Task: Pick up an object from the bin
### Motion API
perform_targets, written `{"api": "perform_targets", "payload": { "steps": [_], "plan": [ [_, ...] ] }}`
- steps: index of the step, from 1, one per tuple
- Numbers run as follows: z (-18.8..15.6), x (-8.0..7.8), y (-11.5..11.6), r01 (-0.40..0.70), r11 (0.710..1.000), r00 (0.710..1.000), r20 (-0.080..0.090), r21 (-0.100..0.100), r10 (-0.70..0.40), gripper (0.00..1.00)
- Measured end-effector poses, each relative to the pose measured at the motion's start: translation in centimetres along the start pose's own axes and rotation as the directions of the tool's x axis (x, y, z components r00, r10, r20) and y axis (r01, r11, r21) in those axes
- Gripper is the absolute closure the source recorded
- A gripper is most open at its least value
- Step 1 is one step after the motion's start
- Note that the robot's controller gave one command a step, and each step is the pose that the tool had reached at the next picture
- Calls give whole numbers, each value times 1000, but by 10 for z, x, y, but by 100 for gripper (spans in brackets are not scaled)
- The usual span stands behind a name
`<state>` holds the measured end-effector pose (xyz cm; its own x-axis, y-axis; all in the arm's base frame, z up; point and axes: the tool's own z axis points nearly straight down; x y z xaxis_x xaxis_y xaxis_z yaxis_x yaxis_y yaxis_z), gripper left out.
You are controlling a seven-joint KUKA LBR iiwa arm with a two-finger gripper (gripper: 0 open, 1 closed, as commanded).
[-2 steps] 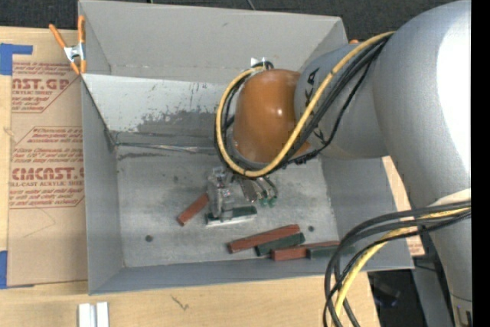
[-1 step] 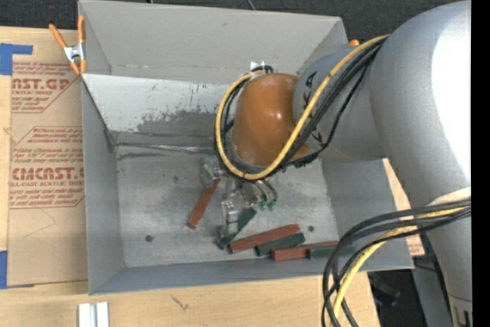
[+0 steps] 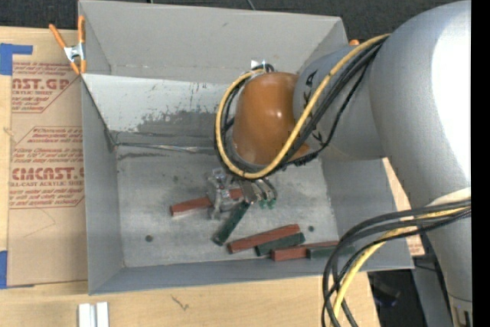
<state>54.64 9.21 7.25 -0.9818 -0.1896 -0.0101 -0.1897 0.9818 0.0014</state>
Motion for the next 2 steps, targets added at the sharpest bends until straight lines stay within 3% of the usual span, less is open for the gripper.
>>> {"api": "perform_targets", "payload": {
  "steps": [2],
  "plan": [
    [0, 0, 0, 1, 1000, 1000, 0, 0, -1, 100]
  ]
}}
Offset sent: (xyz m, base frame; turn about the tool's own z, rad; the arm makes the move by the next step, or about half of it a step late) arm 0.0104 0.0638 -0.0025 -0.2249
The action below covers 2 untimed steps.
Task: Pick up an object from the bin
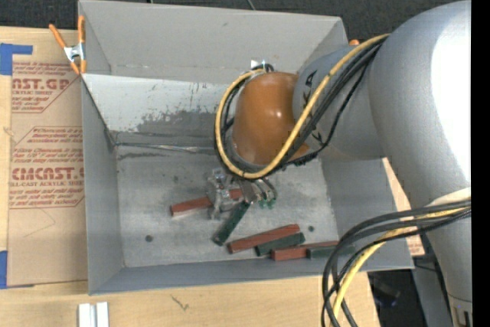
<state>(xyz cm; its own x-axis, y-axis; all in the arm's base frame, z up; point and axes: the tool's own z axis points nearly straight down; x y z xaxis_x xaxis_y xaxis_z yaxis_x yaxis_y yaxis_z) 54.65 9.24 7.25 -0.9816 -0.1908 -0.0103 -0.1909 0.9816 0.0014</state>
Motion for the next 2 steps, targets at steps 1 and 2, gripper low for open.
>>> {"api": "perform_targets", "payload": {
  "steps": [1, 2],
  "plan": [
    [1, -15, 18, 159, 987, 987, -7, 2, -159, 100],
    [2, -44, 63, 89, 996, 996, -7, 1, -89, 100]
  ]
}}
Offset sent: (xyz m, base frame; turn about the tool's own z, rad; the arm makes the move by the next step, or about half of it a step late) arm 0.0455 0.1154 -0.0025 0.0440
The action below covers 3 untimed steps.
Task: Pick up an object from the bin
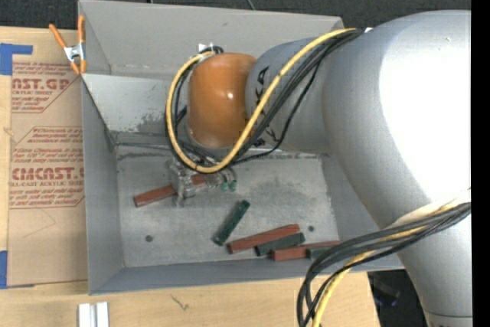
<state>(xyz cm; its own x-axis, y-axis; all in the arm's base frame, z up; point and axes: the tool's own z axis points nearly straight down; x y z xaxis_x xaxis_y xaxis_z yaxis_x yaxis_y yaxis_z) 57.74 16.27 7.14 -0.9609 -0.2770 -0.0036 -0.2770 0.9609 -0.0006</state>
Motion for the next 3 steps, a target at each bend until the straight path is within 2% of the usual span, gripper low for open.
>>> {"api": "perform_targets", "payload": {
  "steps": [1, 2, 3],
  "plan": [
    [-3, -9, 30, -108, 994, 994, 0, -2, 108, 100],
    [-66, -6, 17, -14, 1000, 1000, -7, -1, 14, 100],
    [-49, -30, 62, -91, 996, 996, -3, -2, 91, 0]
  ]
}}
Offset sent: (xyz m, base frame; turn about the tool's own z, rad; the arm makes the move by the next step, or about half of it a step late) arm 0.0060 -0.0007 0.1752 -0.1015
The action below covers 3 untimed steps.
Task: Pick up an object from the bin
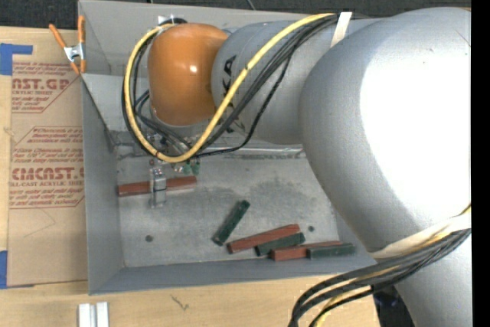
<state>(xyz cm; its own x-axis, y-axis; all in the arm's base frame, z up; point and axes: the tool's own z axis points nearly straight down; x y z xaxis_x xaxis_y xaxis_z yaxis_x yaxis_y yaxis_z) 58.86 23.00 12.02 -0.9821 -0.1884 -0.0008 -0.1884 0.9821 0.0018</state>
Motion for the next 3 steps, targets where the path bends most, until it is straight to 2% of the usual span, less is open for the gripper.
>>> {"api": "perform_targets", "payload": {
  "steps": [1, 2, 3],
  "plan": [
    [-1, -1, 0, -1, 1000, 1000, 2, 0, 1, 0],
    [51, 21, 5, 118, 993, 993, 1, 1, -118, 100],
    [51, 21, 5, 118, 993, 993, 1, 0, -118, 100]
  ]
}}
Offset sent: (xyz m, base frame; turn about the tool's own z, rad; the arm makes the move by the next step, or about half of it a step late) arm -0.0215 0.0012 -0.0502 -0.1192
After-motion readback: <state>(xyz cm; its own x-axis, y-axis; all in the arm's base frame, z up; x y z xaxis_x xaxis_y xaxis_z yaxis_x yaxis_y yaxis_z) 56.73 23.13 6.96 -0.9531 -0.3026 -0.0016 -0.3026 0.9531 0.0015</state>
